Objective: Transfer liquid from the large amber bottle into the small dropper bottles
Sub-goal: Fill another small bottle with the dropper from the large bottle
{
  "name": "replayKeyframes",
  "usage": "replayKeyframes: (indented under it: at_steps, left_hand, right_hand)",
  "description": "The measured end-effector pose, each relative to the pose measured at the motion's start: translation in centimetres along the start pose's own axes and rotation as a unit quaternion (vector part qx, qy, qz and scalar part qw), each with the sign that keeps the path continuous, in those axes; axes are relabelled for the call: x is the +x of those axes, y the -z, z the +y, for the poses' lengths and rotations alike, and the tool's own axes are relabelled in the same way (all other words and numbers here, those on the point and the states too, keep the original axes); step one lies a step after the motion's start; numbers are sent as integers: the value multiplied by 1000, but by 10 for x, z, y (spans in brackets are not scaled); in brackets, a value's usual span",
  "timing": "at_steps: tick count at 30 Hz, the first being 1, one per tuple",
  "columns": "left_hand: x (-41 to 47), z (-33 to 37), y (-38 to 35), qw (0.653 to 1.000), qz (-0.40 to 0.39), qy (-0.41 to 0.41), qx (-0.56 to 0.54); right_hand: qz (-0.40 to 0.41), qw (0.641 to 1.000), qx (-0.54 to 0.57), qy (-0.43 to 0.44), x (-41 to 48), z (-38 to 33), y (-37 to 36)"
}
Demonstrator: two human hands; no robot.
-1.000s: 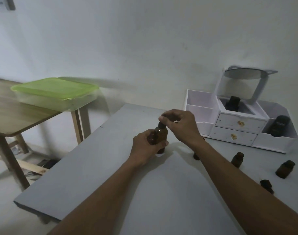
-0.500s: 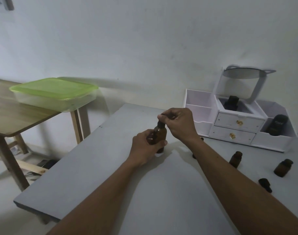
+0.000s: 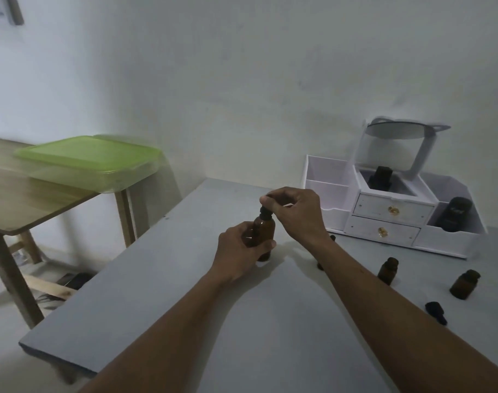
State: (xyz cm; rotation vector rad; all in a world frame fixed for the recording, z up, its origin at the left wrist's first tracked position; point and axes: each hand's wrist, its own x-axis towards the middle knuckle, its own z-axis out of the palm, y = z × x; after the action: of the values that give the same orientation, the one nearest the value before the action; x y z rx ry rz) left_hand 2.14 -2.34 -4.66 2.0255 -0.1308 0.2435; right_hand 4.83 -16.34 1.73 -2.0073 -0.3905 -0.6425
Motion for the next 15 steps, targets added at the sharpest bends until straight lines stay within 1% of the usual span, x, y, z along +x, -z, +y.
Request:
replayKeyframes:
  at_steps: [2,5,8,10,12,15]
  left_hand:
    - [-1,3,2,1000,-9,8,6]
    - [-4,4,6,1000,-17,26,-1]
    - [-13,1,15,998,22,61,-16]
    - [-24,-1,22,996,38,84,-12]
    - [-37,-2,23,995,37,94,-12]
    - [-56,9,12,995,1,91,-41]
  right_hand:
    - [8,1000,14,8,3,-8,6]
    - [41,998,28,37,12,-26,20]
    - [74,994,62,53,22,-44,41]
    - [99,989,92,52,25,-52,61]
    - [129,982,131,45,24,-56,82]
    - [166,970,179,16,17,-45,119]
